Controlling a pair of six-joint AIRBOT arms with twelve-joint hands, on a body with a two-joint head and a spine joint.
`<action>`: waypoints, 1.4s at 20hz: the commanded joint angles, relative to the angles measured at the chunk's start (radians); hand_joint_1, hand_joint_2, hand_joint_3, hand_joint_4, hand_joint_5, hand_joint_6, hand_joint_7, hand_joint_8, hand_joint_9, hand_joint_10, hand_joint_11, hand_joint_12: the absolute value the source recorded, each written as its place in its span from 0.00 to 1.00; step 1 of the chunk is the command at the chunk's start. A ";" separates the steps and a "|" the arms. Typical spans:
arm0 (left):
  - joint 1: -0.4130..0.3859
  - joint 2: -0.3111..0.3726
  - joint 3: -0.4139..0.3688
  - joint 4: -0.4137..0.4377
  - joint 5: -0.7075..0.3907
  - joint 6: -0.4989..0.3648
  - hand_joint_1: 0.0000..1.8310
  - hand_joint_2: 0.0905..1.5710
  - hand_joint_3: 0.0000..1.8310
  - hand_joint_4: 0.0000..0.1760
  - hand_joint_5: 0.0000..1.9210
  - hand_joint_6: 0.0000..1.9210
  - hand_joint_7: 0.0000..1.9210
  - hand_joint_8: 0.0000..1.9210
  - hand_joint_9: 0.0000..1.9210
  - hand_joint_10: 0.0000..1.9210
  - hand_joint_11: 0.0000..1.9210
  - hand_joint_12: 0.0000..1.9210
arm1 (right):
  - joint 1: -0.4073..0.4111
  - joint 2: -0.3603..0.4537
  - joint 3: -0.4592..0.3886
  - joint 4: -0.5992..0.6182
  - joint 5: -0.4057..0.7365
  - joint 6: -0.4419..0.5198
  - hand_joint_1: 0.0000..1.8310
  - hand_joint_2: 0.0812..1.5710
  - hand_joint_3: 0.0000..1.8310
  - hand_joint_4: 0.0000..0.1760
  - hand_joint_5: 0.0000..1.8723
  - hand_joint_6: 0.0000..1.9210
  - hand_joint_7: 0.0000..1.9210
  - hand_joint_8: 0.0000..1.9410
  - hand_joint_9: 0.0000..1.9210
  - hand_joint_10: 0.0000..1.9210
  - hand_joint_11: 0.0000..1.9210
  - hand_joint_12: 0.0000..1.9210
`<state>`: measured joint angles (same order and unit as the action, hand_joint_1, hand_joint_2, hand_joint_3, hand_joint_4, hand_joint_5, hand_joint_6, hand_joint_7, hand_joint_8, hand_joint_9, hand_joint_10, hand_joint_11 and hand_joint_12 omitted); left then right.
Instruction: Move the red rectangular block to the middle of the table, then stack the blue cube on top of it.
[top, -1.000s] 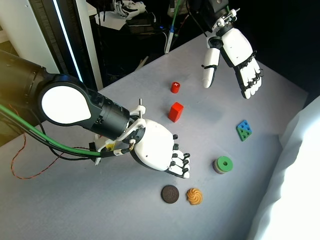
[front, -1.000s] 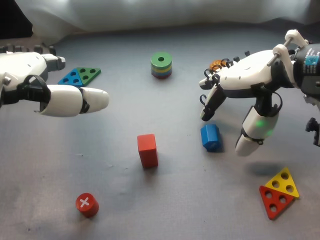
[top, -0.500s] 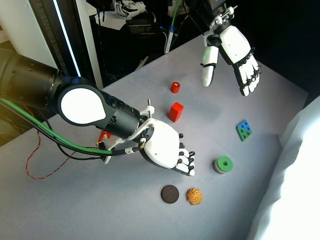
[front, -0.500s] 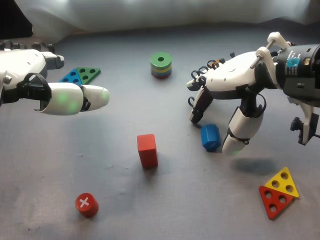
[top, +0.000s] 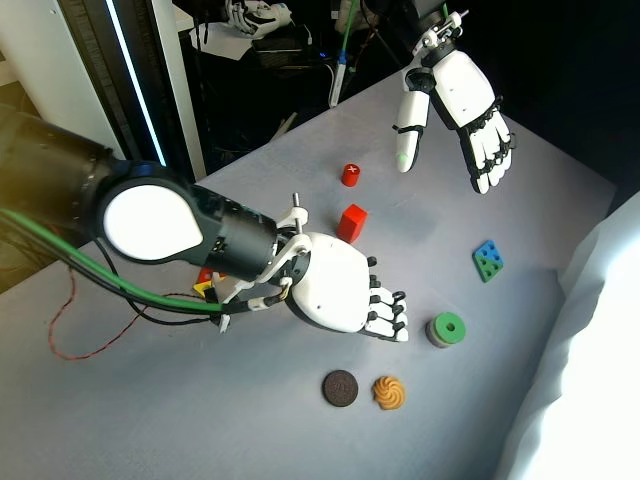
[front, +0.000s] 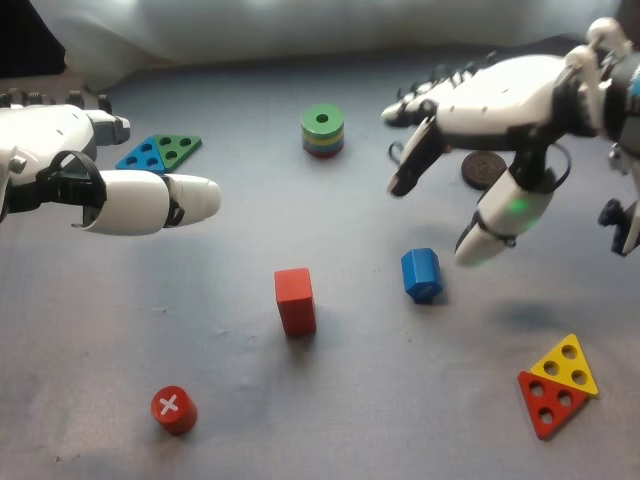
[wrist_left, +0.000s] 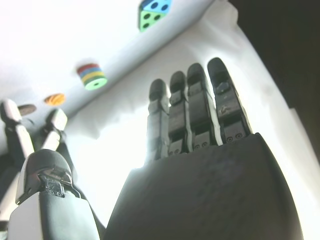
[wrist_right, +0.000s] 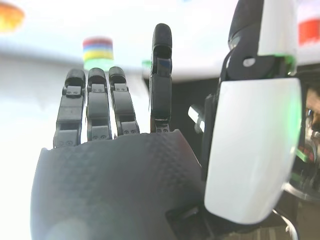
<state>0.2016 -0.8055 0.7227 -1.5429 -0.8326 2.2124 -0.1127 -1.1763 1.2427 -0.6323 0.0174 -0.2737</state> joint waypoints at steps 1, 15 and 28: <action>-0.009 0.018 -0.001 0.057 -0.049 0.002 0.07 0.60 0.00 0.00 0.13 0.00 0.11 0.00 0.09 0.00 0.00 0.19 | 0.003 0.018 0.000 0.049 0.127 0.002 0.54 0.45 0.00 0.32 0.41 0.02 0.00 0.00 0.00 0.00 0.00 0.00; -0.006 0.019 -0.007 0.065 -0.049 0.004 0.06 0.60 0.00 0.00 0.13 0.00 0.11 0.00 0.09 0.00 0.00 0.18 | -0.131 0.027 -0.093 0.863 0.395 -0.823 0.53 0.44 0.00 0.48 0.40 0.00 0.00 0.00 0.00 0.00 0.00 0.00; -0.018 0.017 -0.014 0.046 -0.050 0.033 0.06 0.60 0.00 0.00 0.13 0.00 0.12 0.00 0.09 0.00 0.00 0.19 | -0.167 -0.025 -0.059 0.886 0.428 -0.857 0.45 0.43 0.00 0.50 0.32 0.00 0.00 0.00 0.00 0.00 0.02 0.01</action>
<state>0.1982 -0.8032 0.7101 -1.5593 -0.8387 2.2459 -0.2871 -1.2140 1.1812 0.2520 0.3260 -1.1301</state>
